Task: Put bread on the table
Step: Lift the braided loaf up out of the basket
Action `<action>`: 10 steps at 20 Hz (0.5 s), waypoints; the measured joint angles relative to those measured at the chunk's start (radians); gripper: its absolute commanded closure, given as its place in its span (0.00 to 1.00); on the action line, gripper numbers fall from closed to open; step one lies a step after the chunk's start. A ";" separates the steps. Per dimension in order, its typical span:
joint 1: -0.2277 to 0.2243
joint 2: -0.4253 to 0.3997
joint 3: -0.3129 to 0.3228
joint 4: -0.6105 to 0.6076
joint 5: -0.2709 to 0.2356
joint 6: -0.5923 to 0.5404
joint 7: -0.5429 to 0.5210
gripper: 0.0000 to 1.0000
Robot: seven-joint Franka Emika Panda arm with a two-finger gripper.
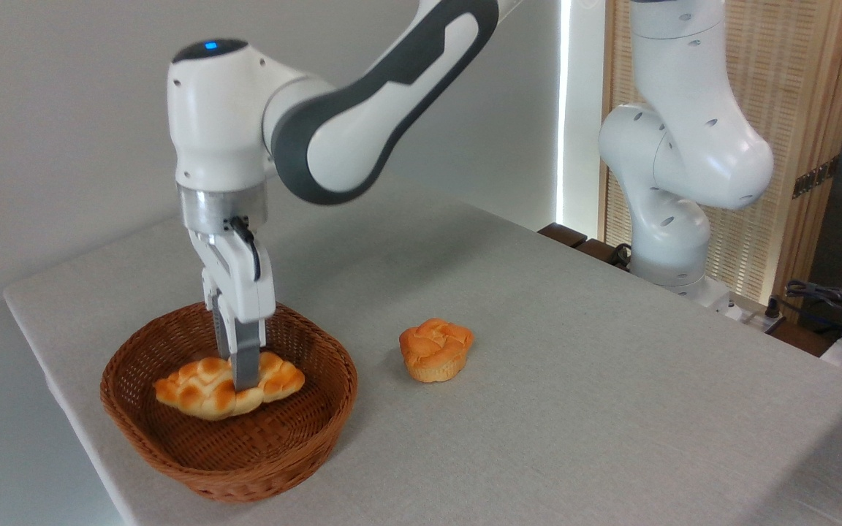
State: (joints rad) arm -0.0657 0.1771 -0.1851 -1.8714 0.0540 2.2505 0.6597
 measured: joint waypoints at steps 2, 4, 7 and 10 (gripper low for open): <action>0.003 -0.012 0.000 0.028 -0.005 -0.049 0.000 0.68; 0.004 -0.020 0.000 0.049 -0.007 -0.084 0.000 0.68; 0.006 -0.031 0.001 0.067 -0.018 -0.111 0.000 0.68; 0.007 -0.065 0.001 0.076 -0.032 -0.168 0.001 0.68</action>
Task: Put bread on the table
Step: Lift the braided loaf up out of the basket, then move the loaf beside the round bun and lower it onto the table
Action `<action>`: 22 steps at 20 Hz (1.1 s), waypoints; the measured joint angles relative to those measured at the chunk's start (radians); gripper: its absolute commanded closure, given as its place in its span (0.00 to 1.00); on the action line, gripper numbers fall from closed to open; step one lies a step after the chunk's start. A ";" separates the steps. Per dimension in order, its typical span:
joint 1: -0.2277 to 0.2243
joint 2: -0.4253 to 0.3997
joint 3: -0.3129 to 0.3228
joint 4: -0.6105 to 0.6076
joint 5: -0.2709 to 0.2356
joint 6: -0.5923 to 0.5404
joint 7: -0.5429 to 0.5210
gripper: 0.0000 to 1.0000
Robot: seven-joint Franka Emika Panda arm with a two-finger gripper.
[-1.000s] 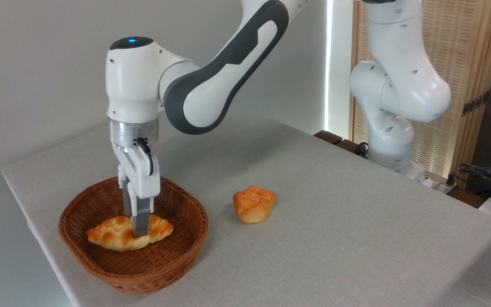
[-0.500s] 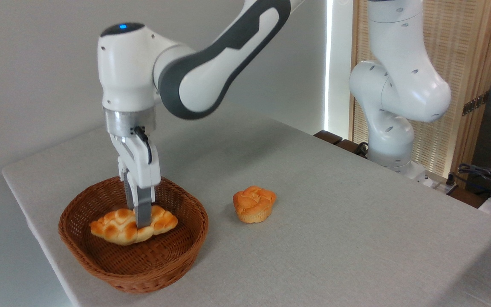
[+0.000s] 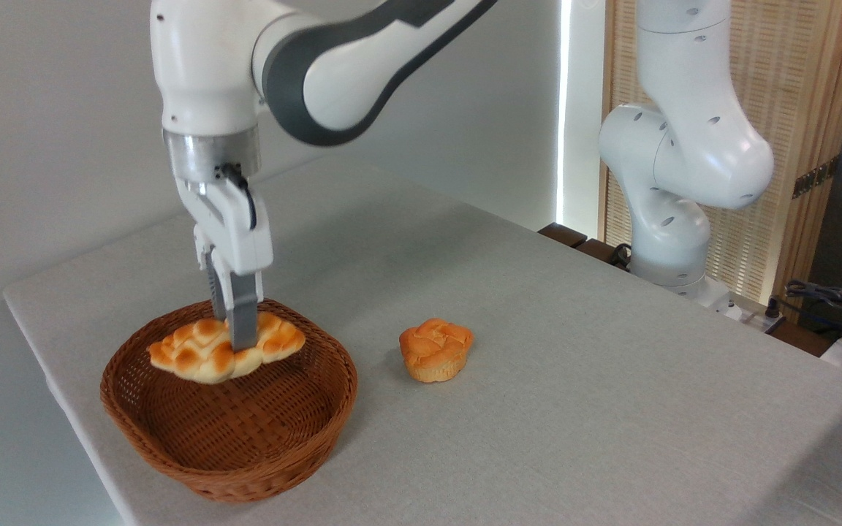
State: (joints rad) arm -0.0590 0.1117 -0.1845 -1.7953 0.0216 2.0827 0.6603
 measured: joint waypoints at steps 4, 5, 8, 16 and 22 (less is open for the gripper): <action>-0.004 -0.111 -0.001 -0.009 -0.002 -0.207 0.067 0.66; -0.009 -0.154 -0.002 -0.027 -0.003 -0.258 0.086 0.65; -0.053 -0.274 -0.003 -0.106 -0.008 -0.380 0.082 0.63; -0.139 -0.326 -0.004 -0.326 -0.011 -0.364 -0.102 0.01; -0.169 -0.319 -0.004 -0.369 -0.074 -0.236 -0.176 0.00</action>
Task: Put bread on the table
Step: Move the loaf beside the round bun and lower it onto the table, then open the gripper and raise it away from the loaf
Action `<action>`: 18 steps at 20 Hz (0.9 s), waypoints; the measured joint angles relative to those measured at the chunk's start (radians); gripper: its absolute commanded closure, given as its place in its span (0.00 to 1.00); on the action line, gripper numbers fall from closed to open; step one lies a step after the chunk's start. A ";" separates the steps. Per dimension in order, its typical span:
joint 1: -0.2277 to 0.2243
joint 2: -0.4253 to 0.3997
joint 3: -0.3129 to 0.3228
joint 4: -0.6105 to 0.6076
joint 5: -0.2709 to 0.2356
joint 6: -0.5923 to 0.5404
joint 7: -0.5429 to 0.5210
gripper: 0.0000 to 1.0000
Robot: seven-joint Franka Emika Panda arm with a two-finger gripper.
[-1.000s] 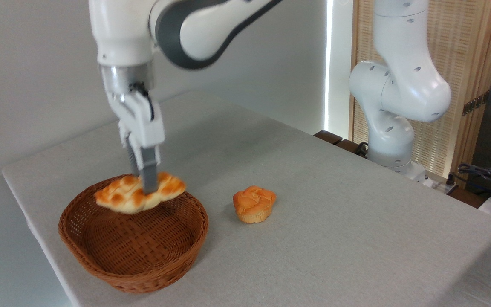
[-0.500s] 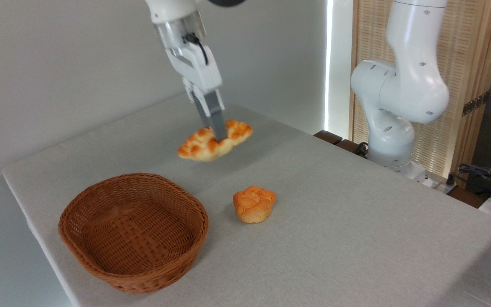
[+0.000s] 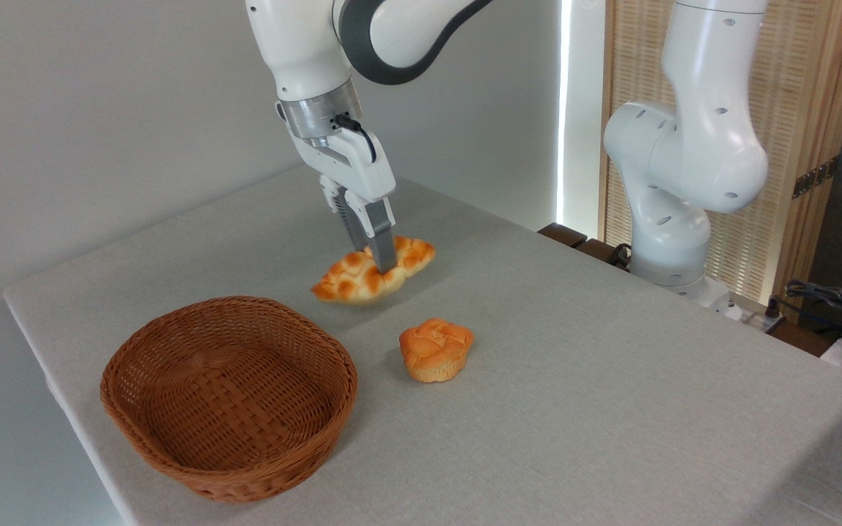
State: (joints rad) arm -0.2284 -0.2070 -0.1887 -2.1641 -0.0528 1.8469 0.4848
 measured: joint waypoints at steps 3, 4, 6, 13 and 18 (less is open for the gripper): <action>-0.001 0.003 0.000 0.000 -0.035 0.027 -0.005 0.00; -0.002 0.005 0.000 0.000 -0.035 0.028 -0.005 0.00; -0.005 0.012 0.000 0.000 -0.035 0.028 -0.005 0.00; -0.003 0.008 0.017 0.062 0.014 0.065 -0.004 0.00; 0.079 0.014 0.080 0.257 0.088 -0.012 0.093 0.00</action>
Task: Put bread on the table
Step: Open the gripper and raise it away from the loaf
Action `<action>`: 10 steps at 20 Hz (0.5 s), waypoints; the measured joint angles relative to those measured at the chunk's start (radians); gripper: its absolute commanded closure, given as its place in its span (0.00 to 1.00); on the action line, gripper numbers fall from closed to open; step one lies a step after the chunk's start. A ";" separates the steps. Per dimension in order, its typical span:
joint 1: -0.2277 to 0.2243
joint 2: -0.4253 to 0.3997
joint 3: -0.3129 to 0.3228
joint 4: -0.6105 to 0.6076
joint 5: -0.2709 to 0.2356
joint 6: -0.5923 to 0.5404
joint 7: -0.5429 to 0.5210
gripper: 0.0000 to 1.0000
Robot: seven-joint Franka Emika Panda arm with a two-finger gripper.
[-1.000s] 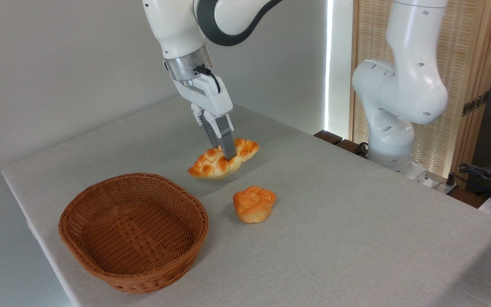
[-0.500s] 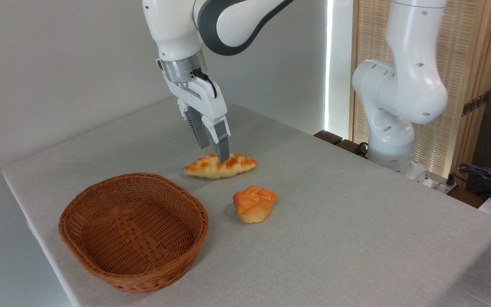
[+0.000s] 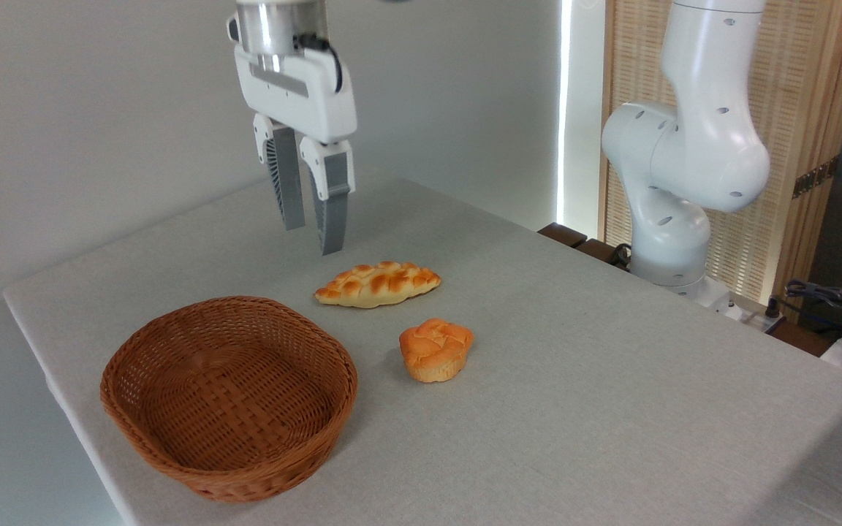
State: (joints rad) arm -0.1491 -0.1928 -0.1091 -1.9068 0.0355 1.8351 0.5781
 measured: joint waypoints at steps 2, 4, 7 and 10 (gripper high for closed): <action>0.069 0.033 0.003 0.082 -0.008 -0.082 0.071 0.00; 0.115 0.083 0.005 0.160 -0.031 -0.131 0.100 0.00; 0.141 0.134 0.005 0.222 -0.059 -0.142 0.107 0.00; 0.141 0.143 0.008 0.234 -0.059 -0.144 0.107 0.00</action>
State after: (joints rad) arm -0.0077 -0.0495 -0.1011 -1.6727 -0.0238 1.6916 0.6850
